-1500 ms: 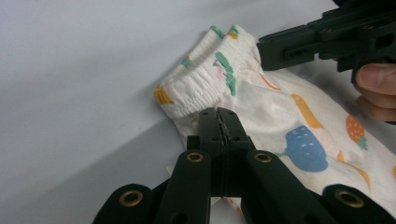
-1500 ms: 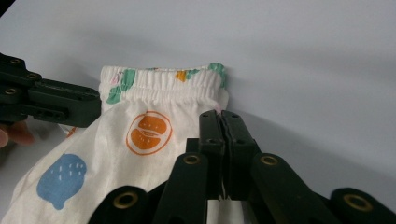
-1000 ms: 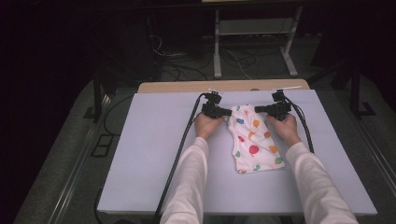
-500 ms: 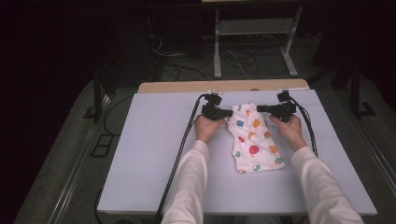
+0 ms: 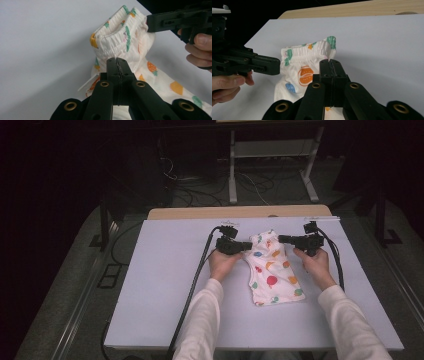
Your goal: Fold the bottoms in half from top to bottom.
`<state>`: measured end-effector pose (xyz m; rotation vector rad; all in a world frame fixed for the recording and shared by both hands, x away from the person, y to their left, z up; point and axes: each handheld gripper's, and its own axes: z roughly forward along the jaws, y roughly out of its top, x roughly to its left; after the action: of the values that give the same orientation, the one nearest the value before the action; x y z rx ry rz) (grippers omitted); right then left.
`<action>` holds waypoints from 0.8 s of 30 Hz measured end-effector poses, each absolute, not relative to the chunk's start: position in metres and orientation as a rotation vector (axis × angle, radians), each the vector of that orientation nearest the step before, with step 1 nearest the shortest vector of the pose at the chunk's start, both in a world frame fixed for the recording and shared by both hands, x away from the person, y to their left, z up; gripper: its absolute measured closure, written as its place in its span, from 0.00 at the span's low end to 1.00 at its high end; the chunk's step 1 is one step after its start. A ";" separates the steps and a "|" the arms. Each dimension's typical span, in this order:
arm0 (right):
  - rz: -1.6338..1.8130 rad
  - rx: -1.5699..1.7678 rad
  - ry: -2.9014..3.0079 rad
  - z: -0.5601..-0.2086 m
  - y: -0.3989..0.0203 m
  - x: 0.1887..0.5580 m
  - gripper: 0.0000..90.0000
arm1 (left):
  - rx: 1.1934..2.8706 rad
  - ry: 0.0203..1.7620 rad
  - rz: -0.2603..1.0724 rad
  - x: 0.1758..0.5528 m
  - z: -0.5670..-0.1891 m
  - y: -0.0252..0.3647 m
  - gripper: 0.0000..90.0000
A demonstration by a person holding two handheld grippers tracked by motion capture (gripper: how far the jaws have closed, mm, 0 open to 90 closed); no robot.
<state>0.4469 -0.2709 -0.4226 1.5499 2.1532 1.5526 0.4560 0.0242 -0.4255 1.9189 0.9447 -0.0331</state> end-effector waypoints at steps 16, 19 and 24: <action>1.616 1.527 2.156 -0.421 -0.282 0.422 0.98 | 1.887 0.878 -0.061 0.432 -0.417 0.026 1.00; 1.619 1.518 2.165 -0.420 -0.282 0.417 0.98 | 1.890 0.869 -0.065 0.428 -0.417 0.027 1.00; 1.637 1.508 2.167 -0.419 -0.284 0.409 0.98 | 1.879 0.861 -0.078 0.423 -0.418 0.029 1.00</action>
<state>0.4090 -0.2835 -0.4187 1.5079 2.1668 1.6369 0.4230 0.0288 -0.4176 1.8790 0.8607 -0.0782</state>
